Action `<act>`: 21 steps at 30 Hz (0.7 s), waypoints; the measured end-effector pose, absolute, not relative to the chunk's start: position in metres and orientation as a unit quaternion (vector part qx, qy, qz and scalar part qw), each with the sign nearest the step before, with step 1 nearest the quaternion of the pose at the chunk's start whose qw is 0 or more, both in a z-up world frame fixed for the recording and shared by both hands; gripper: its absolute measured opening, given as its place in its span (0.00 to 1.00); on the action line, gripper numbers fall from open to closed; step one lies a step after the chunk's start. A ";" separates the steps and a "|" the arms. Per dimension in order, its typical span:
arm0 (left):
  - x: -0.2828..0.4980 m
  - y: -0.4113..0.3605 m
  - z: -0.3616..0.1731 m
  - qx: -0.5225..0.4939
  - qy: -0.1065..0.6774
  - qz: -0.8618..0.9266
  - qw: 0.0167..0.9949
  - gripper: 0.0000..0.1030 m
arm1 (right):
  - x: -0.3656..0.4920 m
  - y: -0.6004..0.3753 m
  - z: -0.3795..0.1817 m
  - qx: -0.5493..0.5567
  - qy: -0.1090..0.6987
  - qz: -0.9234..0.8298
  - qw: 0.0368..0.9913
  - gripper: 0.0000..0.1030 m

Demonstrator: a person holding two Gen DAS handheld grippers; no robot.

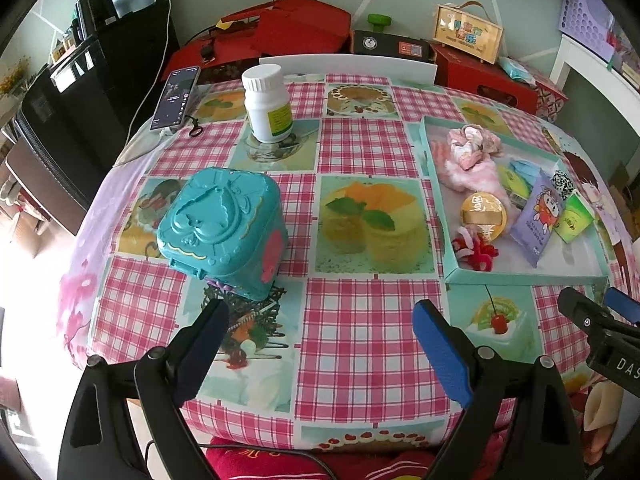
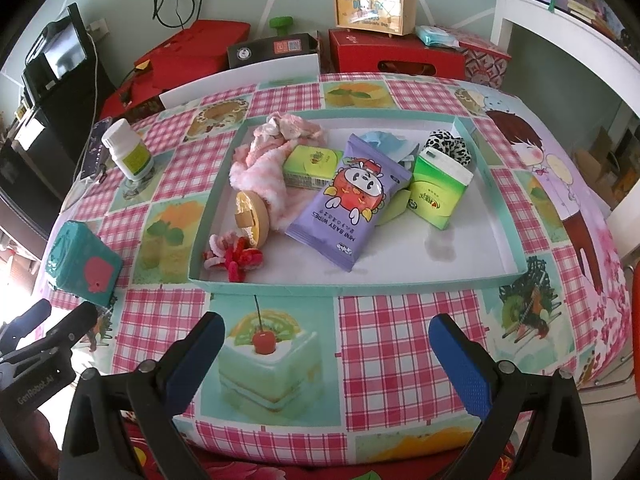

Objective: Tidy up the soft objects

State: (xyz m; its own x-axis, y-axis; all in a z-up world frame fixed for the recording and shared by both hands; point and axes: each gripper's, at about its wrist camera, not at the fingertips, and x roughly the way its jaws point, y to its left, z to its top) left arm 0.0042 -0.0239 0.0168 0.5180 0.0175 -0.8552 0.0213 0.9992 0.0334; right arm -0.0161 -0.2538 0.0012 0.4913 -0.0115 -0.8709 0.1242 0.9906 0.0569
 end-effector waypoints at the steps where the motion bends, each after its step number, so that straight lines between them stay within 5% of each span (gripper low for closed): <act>1: 0.004 -0.024 0.017 0.021 0.490 0.000 0.871 0.90 | -0.016 -0.254 0.001 0.056 0.503 -0.040 0.862 1.00; 21: 0.004 -0.025 0.017 0.029 0.493 0.000 0.869 0.90 | -0.016 -0.259 -0.003 0.066 0.515 -0.050 0.853 1.00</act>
State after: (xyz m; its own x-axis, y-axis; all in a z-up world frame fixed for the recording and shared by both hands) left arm 0.0040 -0.0253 0.0169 0.5134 0.0283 -0.8577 0.0293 0.9983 0.0505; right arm -0.0157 -0.2586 -0.0031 0.4646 -0.0172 -0.8853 0.1537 0.9862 0.0615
